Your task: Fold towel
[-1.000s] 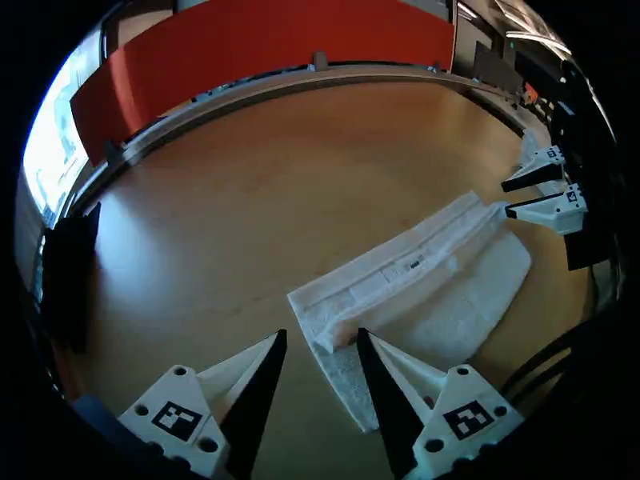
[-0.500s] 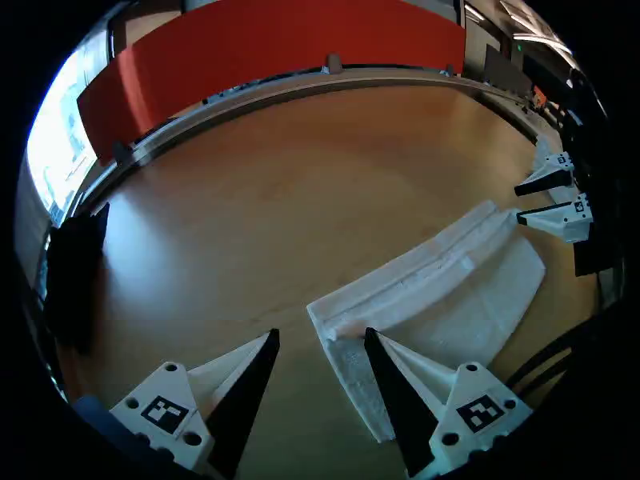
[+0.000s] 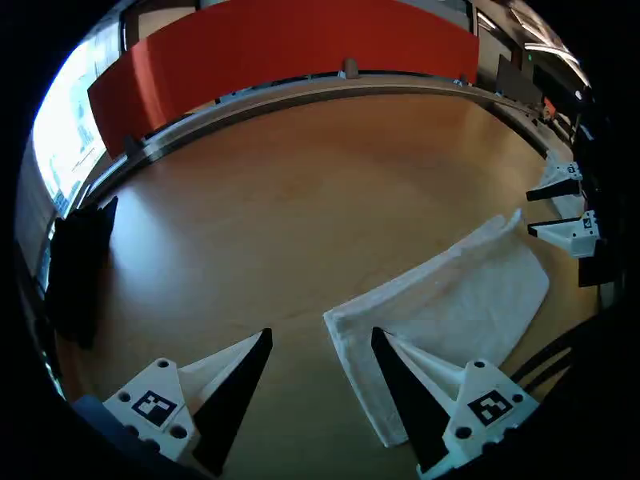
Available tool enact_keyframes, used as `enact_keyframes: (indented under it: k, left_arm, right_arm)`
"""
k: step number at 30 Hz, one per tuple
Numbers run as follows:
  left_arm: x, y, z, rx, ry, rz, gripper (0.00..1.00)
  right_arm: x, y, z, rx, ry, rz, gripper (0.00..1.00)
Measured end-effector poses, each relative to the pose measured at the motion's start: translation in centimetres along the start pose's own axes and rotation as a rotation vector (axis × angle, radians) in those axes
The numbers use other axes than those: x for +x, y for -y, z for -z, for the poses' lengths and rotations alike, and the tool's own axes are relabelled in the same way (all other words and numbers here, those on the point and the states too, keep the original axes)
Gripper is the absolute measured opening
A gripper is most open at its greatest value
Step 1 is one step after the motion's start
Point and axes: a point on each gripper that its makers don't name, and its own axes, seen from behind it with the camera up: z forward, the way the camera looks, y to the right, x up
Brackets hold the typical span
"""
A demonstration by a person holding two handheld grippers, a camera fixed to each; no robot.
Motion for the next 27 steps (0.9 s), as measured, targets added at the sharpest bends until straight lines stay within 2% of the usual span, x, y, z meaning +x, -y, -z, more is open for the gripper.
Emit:
enact_keyframes:
  k: [11, 18, 27]
  left_arm:
    - [-1.0, -0.7, 1.8, -0.025, -0.01, 0.032, 0.92]
    - [-3.2, -1.4, 3.4, -0.028, 0.001, 0.037, 0.92]
    - [-6.5, -2.8, 5.9, -0.033, 0.009, 0.073, 0.92]
  right_arm:
    - [-0.6, 1.5, 1.2, 0.019, -0.01, -0.026, 0.88]
    - [-1.5, 3.0, 2.6, 0.028, -0.016, -0.039, 0.88]
    - [-3.4, 4.4, 5.1, 0.027, -0.016, -0.05, 0.88]
